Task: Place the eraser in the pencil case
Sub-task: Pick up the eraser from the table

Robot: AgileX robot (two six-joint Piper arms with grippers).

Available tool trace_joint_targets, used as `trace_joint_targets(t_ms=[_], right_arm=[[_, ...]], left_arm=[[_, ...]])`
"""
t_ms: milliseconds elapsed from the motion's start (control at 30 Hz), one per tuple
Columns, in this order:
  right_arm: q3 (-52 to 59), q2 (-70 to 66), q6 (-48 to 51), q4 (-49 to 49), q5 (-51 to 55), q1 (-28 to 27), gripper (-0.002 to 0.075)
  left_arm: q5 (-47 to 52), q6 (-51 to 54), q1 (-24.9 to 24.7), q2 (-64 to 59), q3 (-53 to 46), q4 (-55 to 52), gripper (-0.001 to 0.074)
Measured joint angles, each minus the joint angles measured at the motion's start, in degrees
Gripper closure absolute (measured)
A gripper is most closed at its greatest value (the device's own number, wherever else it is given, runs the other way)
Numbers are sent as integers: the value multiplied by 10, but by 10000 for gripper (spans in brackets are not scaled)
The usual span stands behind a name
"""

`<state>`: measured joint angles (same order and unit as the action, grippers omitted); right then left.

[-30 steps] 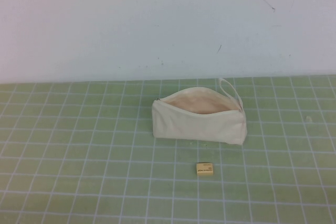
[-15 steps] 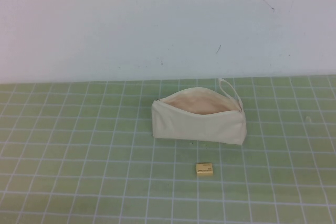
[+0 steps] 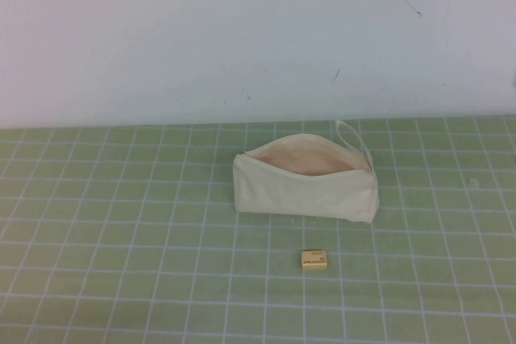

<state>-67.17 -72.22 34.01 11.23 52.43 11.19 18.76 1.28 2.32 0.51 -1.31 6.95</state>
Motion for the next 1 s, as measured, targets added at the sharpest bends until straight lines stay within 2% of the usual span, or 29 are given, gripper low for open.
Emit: trace_joint_targets(t_ms=[167,367,567,767,867,1000], right_arm=[[-94,-120,-122,-152,22,126,727],[-192,-260,-195,-237,64,226,727],[-254,-361,-208,-236,73,276,727],[-304,-432,-336,-186,80,275,720],[-328,-464,-355,-158,90,275,654],[-341,-500,-424,-116,84,275,425]], left_arm=[[0,0,0,0,0,0,737],[0,0,0,0,0,0,737],[0,0,0,0,0,0,737],[0,0,0,0,0,0,737],[0,0,0,0,0,0,737],[0,0,0,0,0,0,737]])
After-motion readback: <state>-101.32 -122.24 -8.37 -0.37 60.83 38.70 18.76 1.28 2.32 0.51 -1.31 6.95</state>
